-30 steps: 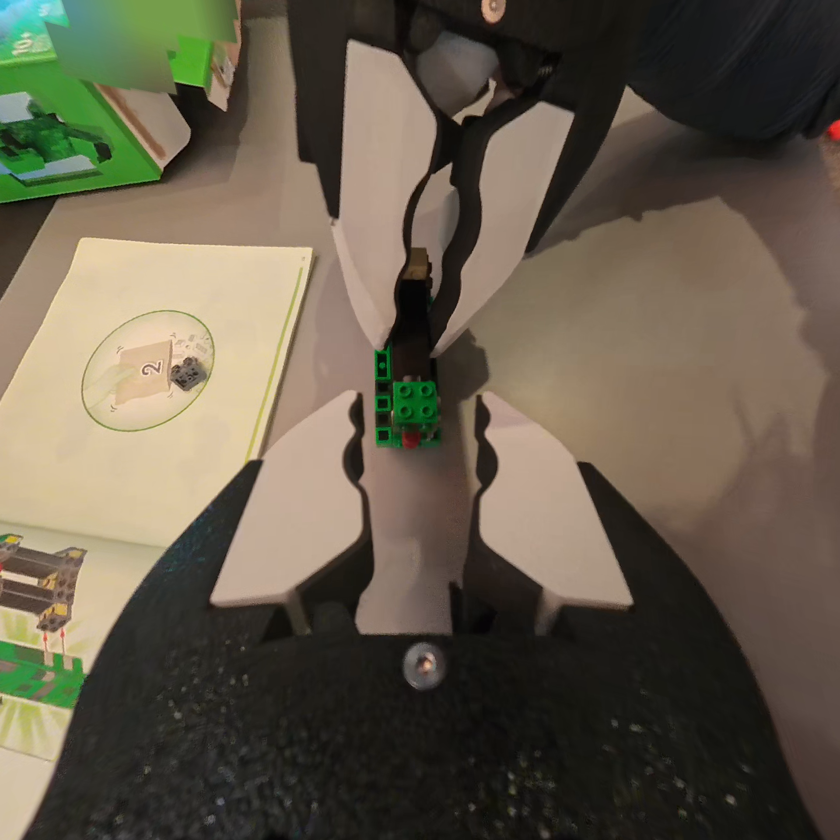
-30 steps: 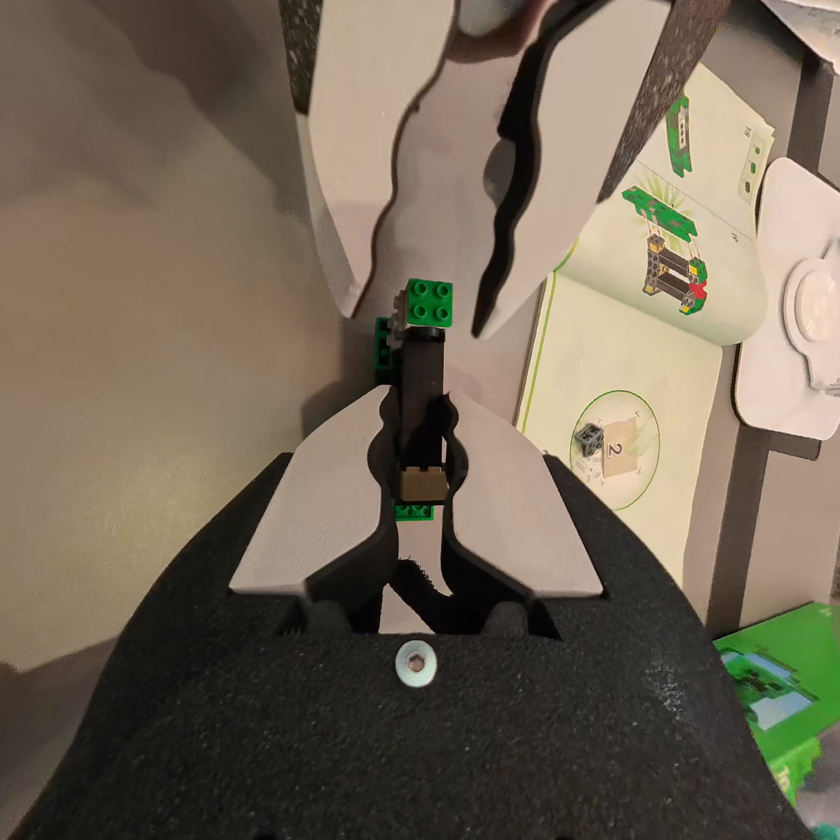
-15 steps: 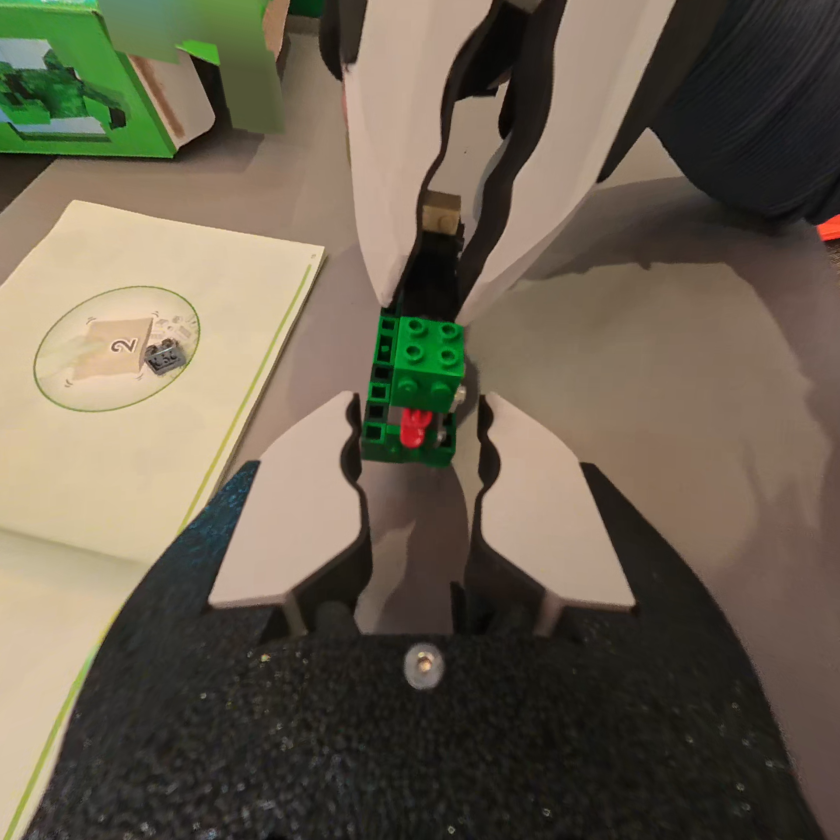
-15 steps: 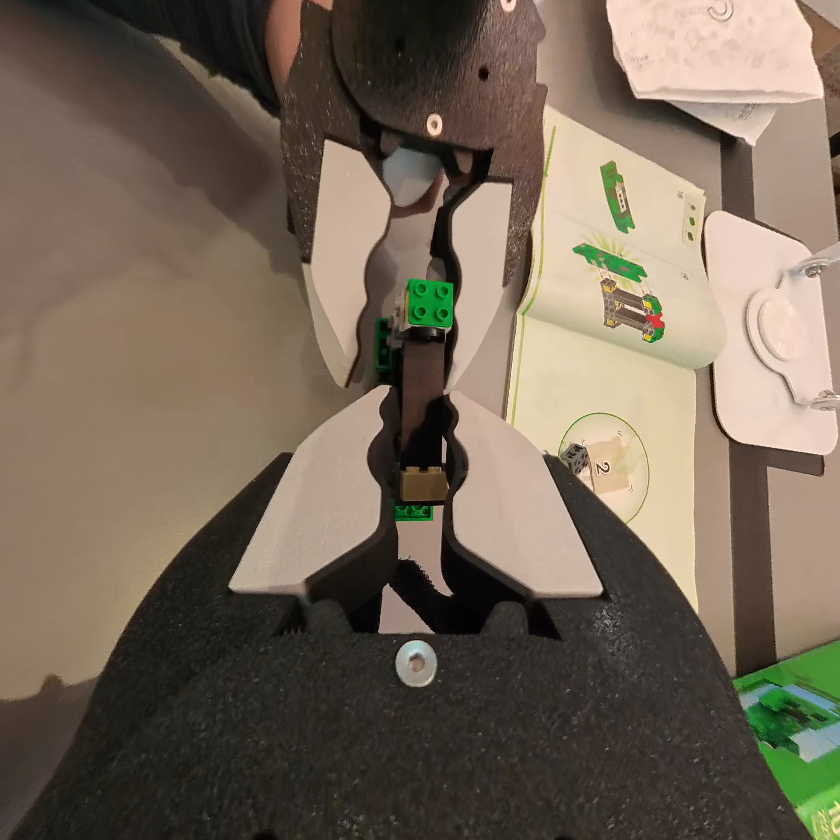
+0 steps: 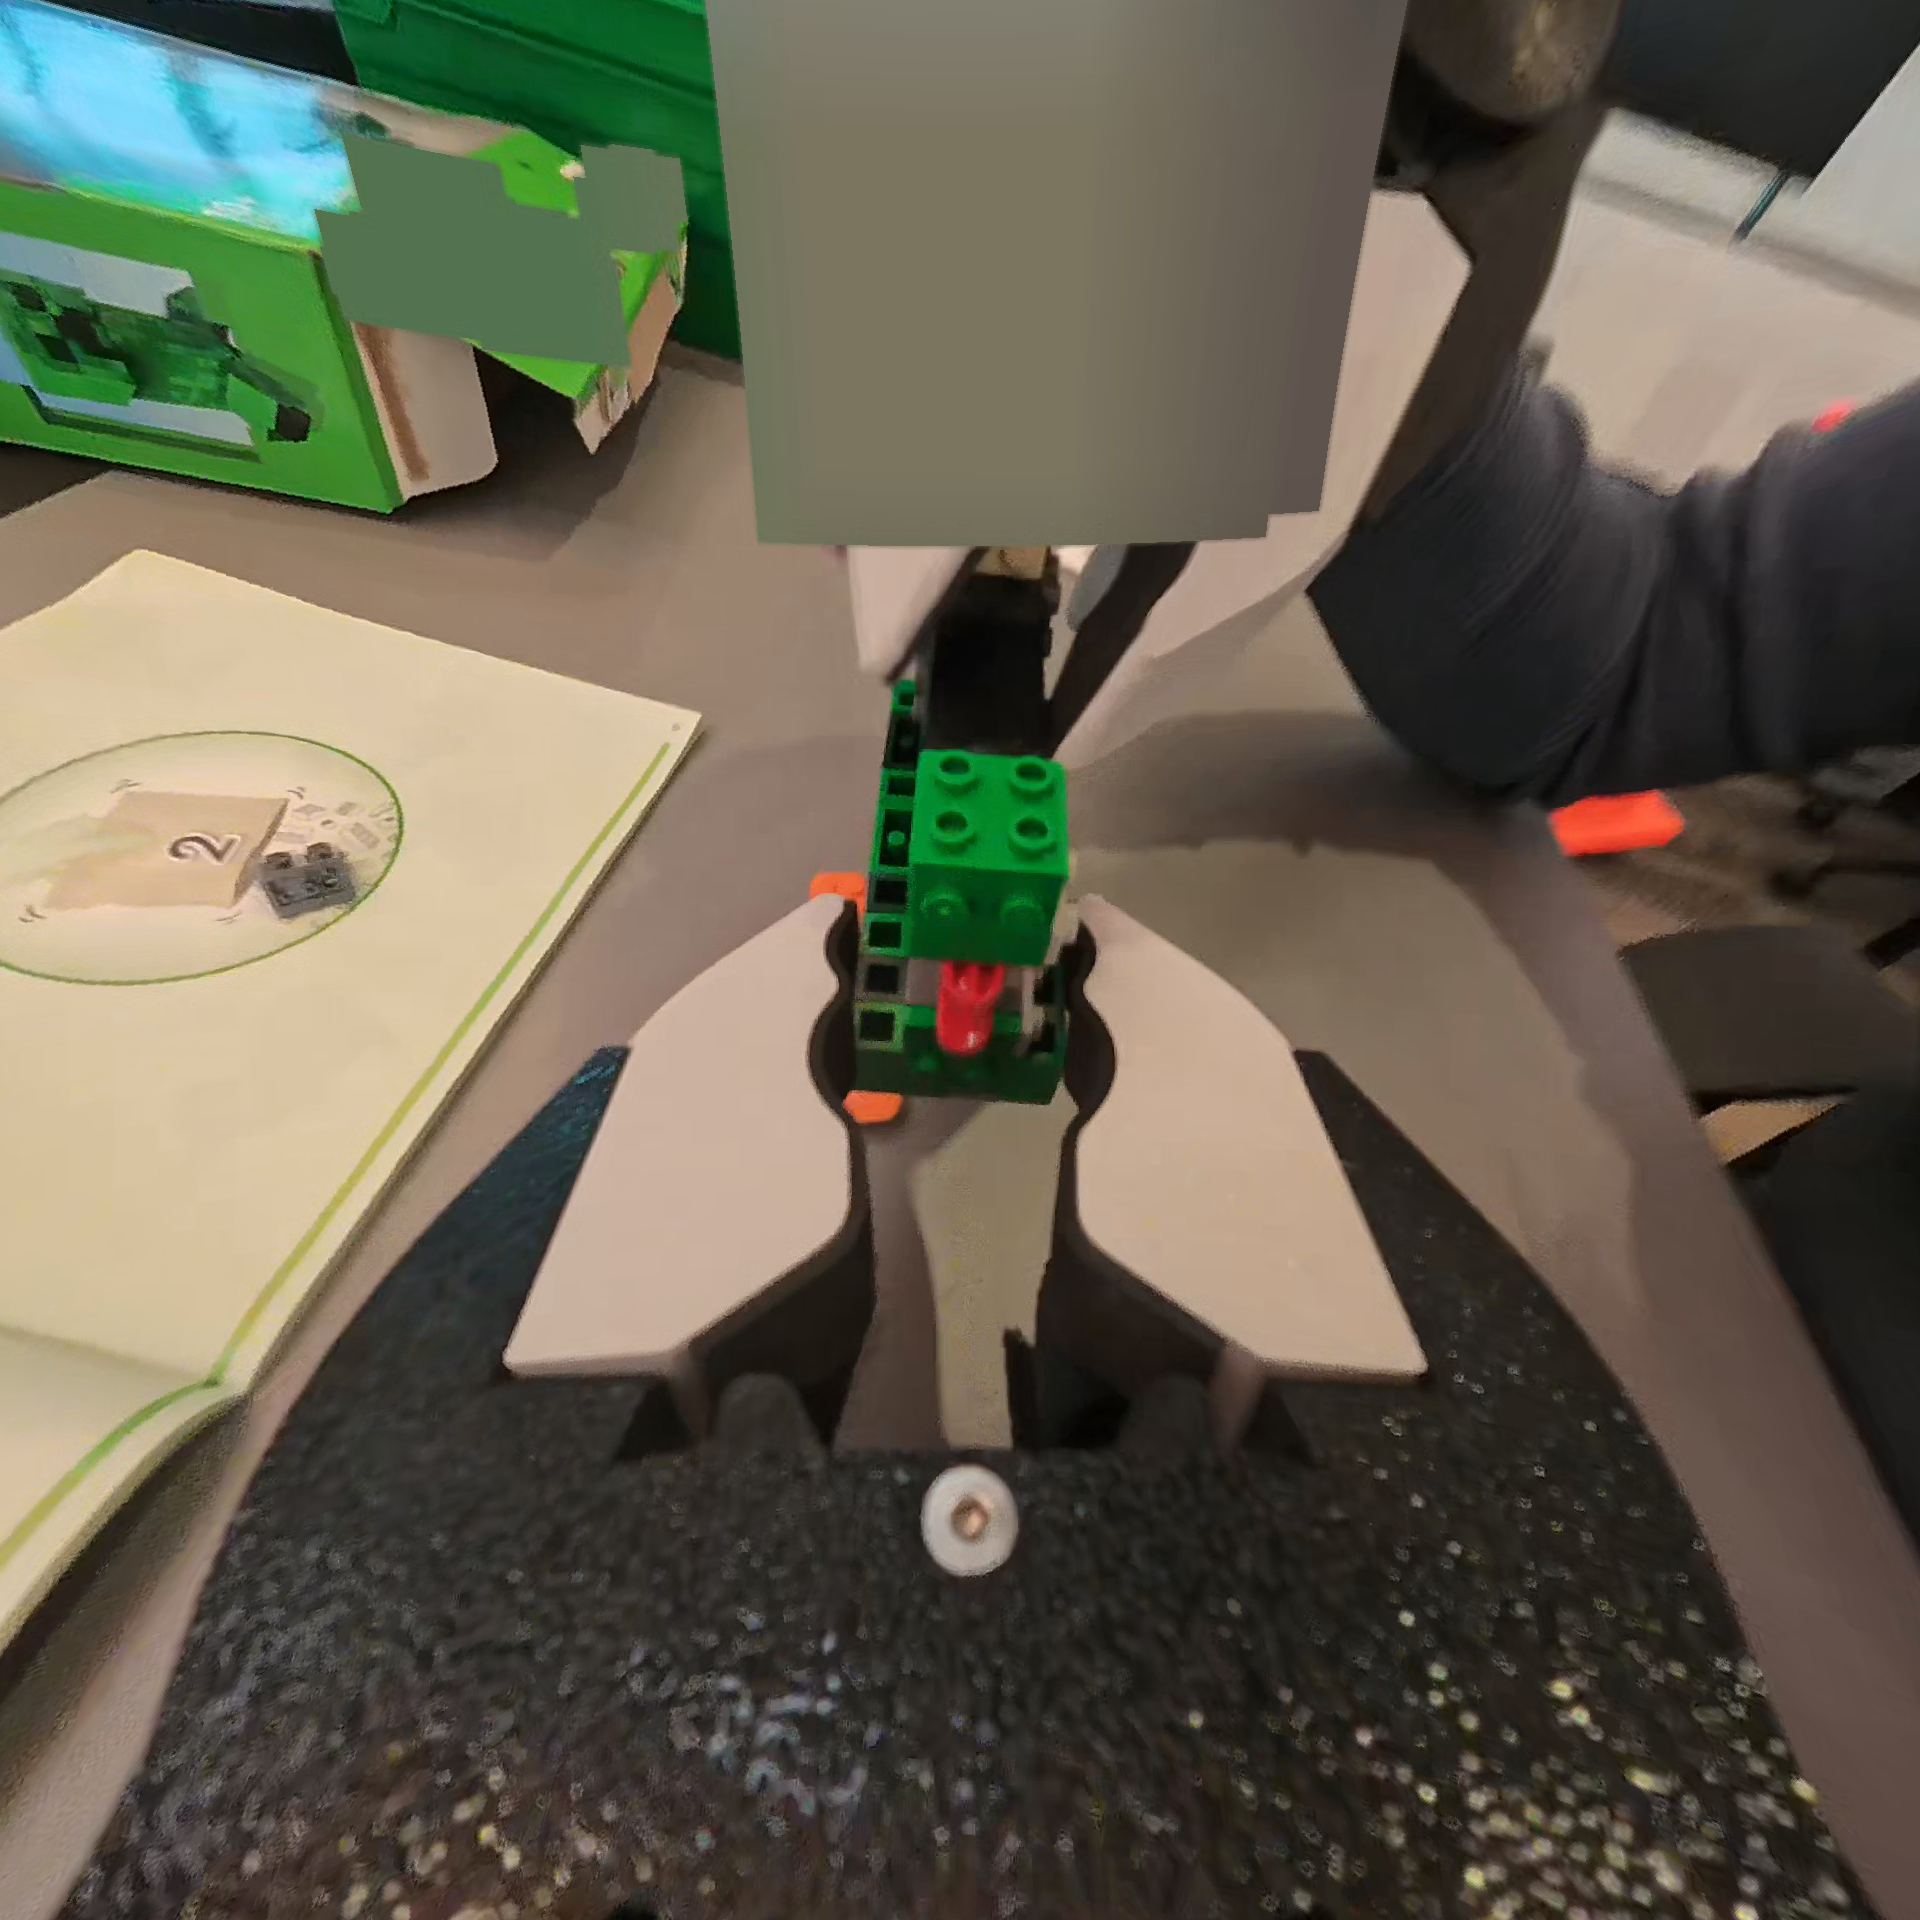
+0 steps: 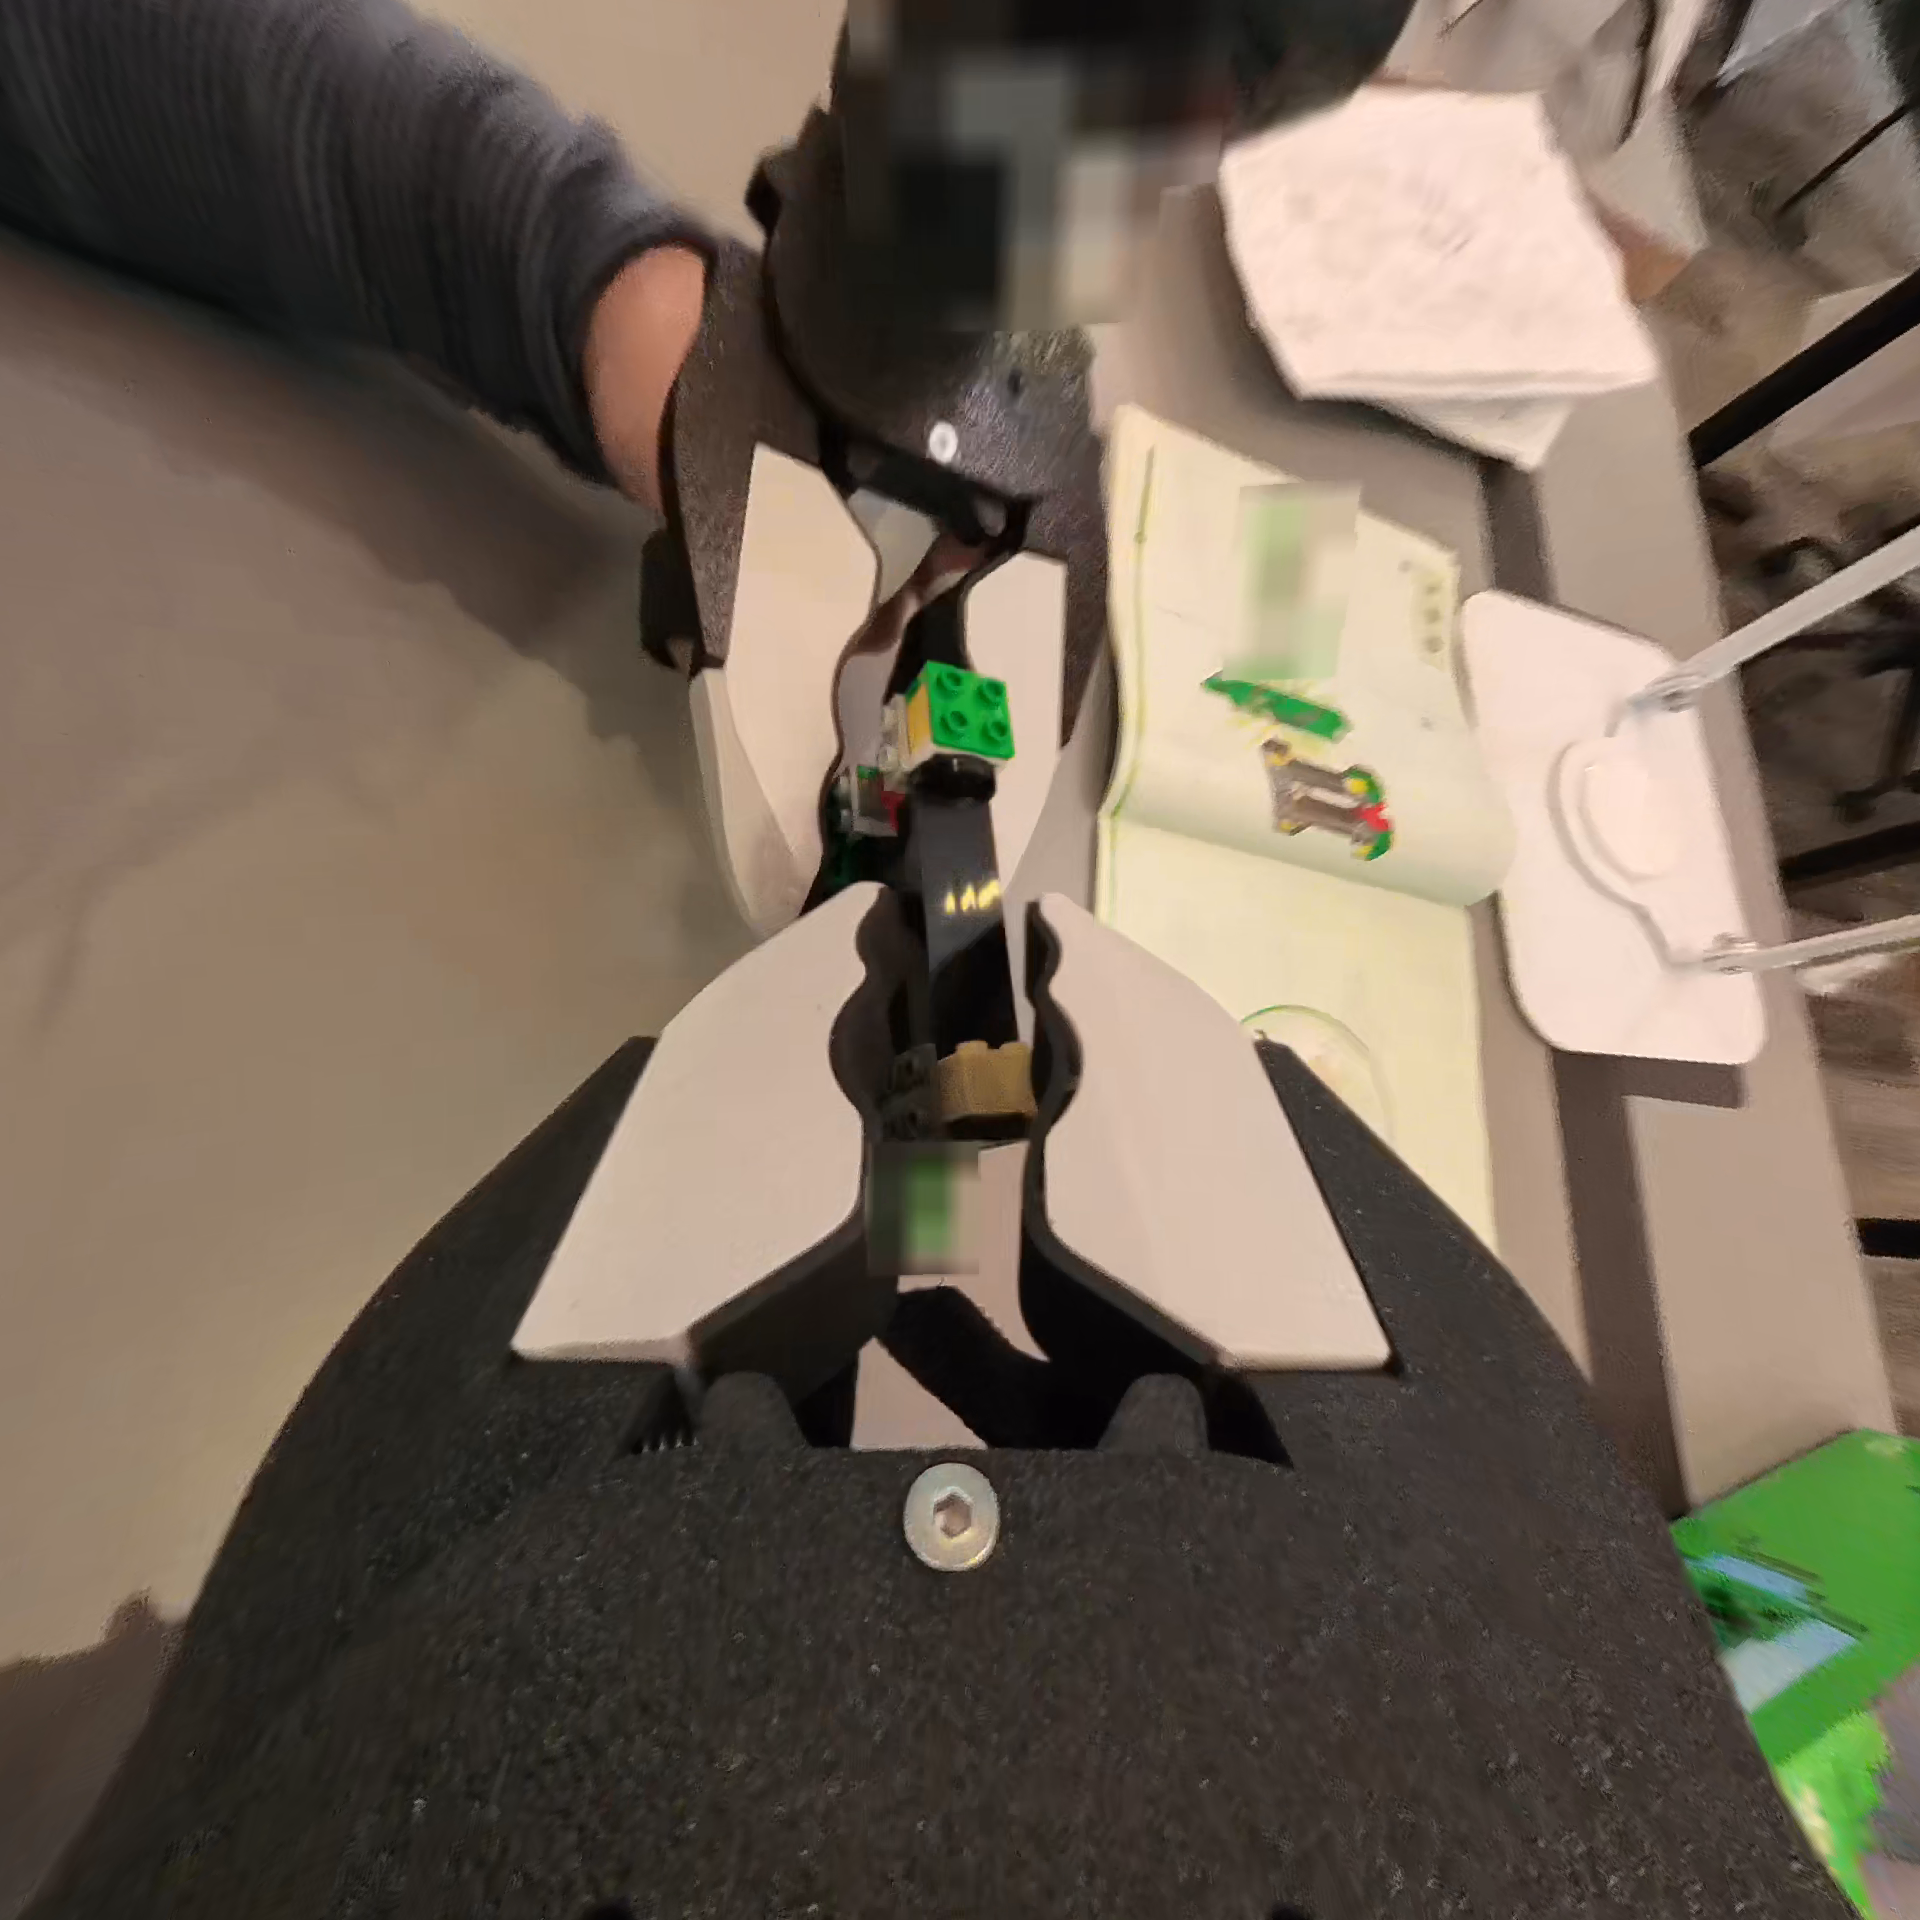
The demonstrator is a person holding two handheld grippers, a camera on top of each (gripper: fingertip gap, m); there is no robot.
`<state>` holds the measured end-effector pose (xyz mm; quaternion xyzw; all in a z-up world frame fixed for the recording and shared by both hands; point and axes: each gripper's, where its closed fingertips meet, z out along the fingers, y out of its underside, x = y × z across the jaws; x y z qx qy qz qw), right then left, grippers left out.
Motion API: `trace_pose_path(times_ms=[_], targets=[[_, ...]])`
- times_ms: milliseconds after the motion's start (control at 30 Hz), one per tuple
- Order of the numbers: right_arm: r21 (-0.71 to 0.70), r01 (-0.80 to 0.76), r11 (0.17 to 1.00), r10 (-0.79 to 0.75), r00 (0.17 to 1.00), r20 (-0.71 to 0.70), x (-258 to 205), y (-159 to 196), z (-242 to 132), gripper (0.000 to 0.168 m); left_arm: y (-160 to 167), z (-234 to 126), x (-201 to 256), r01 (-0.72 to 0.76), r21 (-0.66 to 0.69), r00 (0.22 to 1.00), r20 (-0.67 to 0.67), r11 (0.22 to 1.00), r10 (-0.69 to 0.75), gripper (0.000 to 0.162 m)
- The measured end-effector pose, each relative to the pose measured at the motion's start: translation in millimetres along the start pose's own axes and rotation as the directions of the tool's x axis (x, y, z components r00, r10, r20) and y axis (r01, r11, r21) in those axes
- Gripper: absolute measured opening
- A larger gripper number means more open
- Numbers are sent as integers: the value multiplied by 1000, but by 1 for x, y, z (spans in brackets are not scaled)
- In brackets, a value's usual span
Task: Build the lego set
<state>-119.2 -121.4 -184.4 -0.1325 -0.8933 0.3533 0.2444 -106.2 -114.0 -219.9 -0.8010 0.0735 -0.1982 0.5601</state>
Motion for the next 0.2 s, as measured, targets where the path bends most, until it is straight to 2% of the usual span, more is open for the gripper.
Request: trace_pose_path(times_ms=[100, 200], targets=[[103, 1, 995, 7, 997, -83, 13, -21, -17, 45, -8, -7, -2, 107, 63, 994, -25, 992, -105, 36], [202, 10, 979, 18, 991, -135, 19, -38, -38, 51, -23, -16, 0, 245, 125, 969, -48, 961, -241, 36]])
